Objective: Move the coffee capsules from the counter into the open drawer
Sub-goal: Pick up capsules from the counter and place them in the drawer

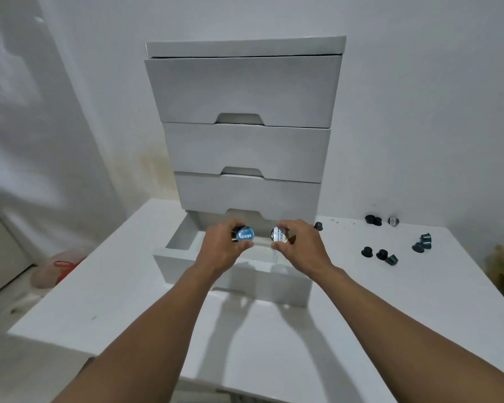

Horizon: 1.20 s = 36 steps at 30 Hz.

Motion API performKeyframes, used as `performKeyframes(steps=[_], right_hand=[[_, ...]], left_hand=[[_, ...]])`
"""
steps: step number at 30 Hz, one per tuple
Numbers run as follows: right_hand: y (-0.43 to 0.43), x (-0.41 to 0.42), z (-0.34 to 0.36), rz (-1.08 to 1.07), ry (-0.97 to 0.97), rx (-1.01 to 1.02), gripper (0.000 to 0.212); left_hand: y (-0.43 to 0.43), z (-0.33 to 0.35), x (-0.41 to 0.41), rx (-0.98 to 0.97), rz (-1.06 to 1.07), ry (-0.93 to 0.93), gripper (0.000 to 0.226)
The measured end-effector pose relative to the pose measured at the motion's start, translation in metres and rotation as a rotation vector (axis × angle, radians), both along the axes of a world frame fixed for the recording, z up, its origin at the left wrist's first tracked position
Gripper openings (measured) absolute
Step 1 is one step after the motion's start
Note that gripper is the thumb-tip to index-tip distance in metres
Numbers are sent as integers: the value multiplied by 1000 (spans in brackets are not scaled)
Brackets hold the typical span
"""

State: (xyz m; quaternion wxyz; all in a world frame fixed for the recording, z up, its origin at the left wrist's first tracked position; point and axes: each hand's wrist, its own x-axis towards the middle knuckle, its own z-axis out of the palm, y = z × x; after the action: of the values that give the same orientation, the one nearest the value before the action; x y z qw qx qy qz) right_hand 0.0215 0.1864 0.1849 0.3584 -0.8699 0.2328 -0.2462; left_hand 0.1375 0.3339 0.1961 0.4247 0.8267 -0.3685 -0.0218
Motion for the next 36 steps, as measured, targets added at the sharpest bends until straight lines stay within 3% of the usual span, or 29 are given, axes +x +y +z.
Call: performKeyframes(steps=[19, 26, 30, 36], right_hand=[[-65, 155, -73, 69, 235, 85, 38], [-63, 190, -111, 35, 343, 198, 46], [-52, 213, -123, 9, 335, 189, 38], [-33, 249, -135, -48, 405, 175, 34]], left_hand=[[-55, -66, 160, 187, -33, 88, 36], [-51, -89, 220, 339, -59, 98, 37], [-47, -105, 252, 438, -134, 78, 41], [-46, -135, 287, 470, -335, 23, 26]])
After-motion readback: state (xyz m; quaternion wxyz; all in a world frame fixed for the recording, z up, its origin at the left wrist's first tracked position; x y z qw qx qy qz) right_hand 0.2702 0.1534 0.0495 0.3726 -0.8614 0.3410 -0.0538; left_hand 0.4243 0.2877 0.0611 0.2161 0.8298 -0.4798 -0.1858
